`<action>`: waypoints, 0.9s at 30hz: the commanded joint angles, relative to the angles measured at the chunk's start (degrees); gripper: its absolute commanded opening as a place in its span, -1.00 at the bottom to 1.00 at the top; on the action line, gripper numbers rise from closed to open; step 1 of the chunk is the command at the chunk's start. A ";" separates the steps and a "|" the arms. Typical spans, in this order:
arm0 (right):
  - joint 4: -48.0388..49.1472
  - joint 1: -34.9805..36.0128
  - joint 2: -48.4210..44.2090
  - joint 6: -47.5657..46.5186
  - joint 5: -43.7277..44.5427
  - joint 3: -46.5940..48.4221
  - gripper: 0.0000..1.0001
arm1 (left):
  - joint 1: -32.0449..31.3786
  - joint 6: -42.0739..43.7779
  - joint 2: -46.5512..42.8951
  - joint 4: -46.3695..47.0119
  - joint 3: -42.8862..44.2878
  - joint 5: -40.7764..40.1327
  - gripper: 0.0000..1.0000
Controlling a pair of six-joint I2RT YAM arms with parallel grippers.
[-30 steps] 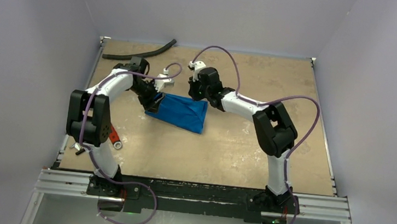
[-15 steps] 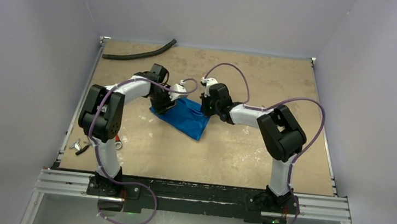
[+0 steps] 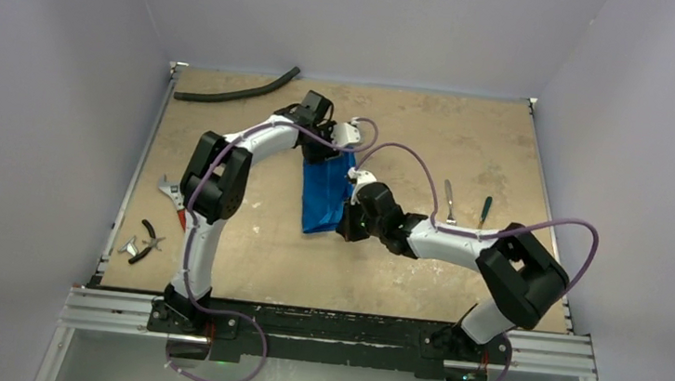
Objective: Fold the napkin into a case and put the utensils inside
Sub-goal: Rotate the 2/3-rectangle-folded napkin at the center of the board.
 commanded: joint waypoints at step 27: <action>-3.00 -14.99 18.45 -7.03 -9.52 23.11 -1.00 | -9.02 -21.58 -16.16 -6.11 -18.22 16.78 0.24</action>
